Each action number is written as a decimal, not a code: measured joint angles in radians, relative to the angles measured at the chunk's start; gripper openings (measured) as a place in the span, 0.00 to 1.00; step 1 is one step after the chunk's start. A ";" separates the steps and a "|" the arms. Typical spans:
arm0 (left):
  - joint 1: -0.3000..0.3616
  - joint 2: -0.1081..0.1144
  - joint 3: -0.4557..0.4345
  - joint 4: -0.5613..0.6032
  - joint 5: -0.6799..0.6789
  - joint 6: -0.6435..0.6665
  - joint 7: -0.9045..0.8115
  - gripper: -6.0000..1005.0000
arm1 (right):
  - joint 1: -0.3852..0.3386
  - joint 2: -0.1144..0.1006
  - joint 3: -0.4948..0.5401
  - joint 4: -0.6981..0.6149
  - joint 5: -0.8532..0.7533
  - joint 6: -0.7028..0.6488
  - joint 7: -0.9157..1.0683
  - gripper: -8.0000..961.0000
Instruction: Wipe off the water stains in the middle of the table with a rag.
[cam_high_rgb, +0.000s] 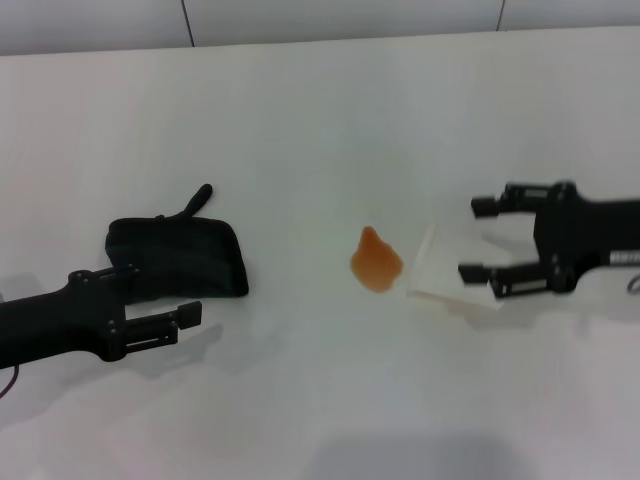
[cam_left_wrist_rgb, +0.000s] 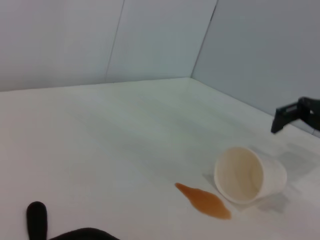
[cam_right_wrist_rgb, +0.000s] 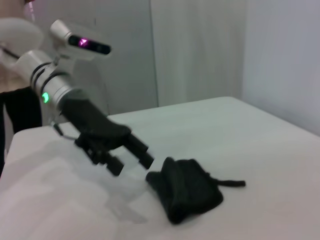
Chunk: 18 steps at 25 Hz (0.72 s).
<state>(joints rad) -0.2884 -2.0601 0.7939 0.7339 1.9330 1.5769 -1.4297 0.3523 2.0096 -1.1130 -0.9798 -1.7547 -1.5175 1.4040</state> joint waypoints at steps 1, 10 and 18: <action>0.000 0.000 0.000 0.001 -0.001 0.000 0.000 0.75 | 0.002 -0.002 0.001 -0.030 -0.005 0.000 0.040 0.87; 0.000 0.002 -0.001 0.002 -0.004 0.000 0.008 0.75 | 0.084 -0.006 -0.001 -0.295 -0.284 -0.072 0.529 0.87; -0.021 0.007 -0.002 0.000 -0.003 -0.001 0.008 0.75 | 0.219 -0.025 0.007 -0.295 -0.383 -0.174 0.732 0.87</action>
<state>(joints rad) -0.3094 -2.0533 0.7916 0.7342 1.9301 1.5763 -1.4220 0.5711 1.9849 -1.1065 -1.2751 -2.1373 -1.6910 2.1361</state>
